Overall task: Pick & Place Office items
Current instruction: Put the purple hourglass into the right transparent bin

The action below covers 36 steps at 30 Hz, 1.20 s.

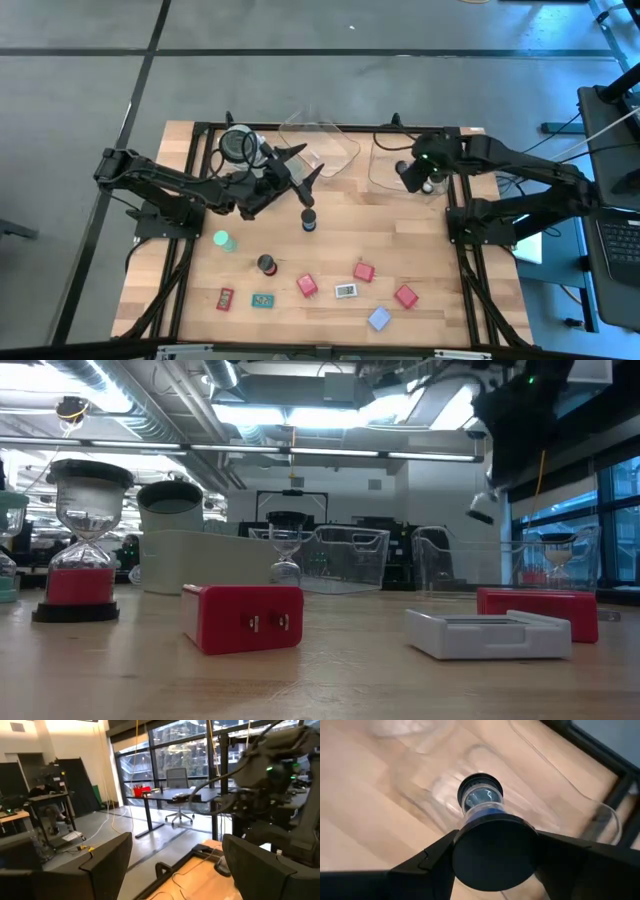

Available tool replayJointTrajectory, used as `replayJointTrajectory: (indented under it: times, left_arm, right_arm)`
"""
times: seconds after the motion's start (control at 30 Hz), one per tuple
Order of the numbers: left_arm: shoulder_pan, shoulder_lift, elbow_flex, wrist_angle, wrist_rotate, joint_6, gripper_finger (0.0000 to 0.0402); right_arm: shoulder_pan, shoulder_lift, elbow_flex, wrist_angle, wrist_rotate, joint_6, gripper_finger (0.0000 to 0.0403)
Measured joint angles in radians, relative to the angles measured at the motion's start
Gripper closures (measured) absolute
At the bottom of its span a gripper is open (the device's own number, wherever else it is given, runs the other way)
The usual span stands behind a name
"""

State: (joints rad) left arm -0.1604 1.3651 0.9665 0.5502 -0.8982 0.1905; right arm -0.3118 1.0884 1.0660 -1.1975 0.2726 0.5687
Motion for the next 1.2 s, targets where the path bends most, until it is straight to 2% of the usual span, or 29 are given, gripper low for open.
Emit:
replayJointTrajectory:
  times: [0.2, 0.37, 0.6, 0.83, 1.07, 1.2]
  left_arm:
    - [-0.006, 0.0, 0.0, -0.02, 0.0, -0.021, 0.0093]
    - [-0.018, 0.0, 0.0, -0.036, 0.001, -0.021, 0.0093]
    - [-0.024, 0.0, 0.0, -0.054, 0.001, -0.021, 0.0093]
    - [-0.024, 0.0, 0.0, -0.062, 0.002, -0.005, 0.0093]
    - [-0.024, 0.0, 0.0, -0.062, 0.001, 0.013, 0.0093]
    - [-0.024, 0.0, 0.0, -0.062, 0.0, 0.014, 0.0093]
  right_arm:
    - [-0.108, 0.12, 0.0, 0.003, 0.0, -0.069, 0.0189]
    - [-0.202, 0.244, 0.0, 0.004, 0.0, -0.167, 0.0177]
    - [-0.27, 0.371, 0.0, 0.025, -0.003, -0.239, 0.019]
    - [-0.304, 0.417, 0.0, 0.085, -0.004, -0.28, 0.0166]
    - [-0.327, 0.426, 0.0, 0.139, -0.004, -0.295, 0.0187]
    - [-0.336, 0.426, 0.0, 0.157, -0.018, -0.311, 0.0175]
